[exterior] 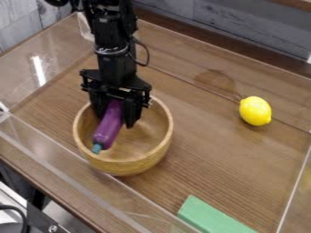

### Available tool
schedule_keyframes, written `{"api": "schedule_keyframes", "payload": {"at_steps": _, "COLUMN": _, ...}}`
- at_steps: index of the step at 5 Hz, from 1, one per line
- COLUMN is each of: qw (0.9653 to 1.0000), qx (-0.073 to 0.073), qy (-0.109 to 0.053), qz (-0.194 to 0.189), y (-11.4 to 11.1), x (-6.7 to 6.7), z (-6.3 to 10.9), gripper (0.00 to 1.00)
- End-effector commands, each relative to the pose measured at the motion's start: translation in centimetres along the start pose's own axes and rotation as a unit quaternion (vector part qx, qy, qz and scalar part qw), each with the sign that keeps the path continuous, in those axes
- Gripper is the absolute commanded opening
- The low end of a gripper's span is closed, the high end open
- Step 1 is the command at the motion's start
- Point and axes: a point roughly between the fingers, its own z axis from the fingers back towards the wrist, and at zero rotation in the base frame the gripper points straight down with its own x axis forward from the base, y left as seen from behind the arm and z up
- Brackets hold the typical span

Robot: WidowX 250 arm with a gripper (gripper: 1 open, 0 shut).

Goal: Remove the purple eggplant from inside the brown bowl and put it on the table

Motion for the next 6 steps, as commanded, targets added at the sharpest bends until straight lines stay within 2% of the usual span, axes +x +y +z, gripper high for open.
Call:
{"api": "schedule_keyframes", "payload": {"at_steps": 1, "qw": 0.9998, "qx": 0.001, "qy": -0.02, "qz": 0.006, "y": 0.52, "x": 0.17, "z": 1.11, "gripper": 0.0}}
{"api": "schedule_keyframes", "payload": {"at_steps": 6, "qw": 0.9996, "qx": -0.005, "qy": -0.013, "qz": 0.025, "y": 1.13, "x": -0.13, "z": 1.23, "gripper": 0.0}}
